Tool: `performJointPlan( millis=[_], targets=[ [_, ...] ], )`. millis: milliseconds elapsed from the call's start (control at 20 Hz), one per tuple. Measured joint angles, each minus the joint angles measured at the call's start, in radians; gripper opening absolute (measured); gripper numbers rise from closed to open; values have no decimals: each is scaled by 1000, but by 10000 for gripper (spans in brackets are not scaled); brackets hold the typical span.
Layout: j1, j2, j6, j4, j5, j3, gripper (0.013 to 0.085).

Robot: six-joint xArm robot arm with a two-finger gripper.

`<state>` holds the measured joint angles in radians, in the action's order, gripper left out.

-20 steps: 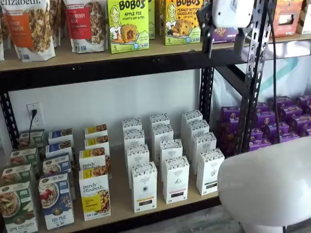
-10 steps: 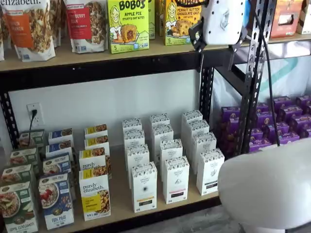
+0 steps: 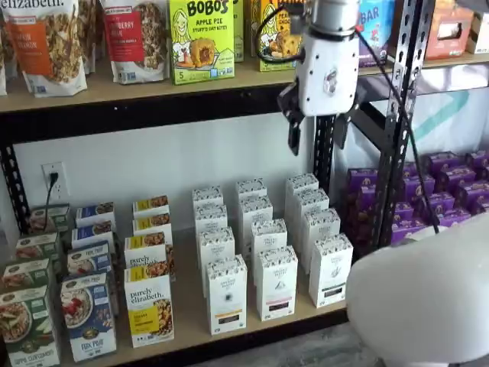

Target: Pick up the white box with a yellow strip in the middle, on the bottom shelf, the fourth box from the left

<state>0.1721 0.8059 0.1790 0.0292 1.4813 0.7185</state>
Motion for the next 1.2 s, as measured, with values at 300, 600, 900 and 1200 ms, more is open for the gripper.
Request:
performJointPlan(
  millis=[300, 600, 900, 1200],
  targets=[
    [56, -47, 55, -6, -139, -73, 850],
    [67, -102, 46, 43, -290, -131, 850],
    [81, -206, 65, 15, -418, -149, 850],
    [93, -338, 76, 10, -532, -151, 850]
  ],
)
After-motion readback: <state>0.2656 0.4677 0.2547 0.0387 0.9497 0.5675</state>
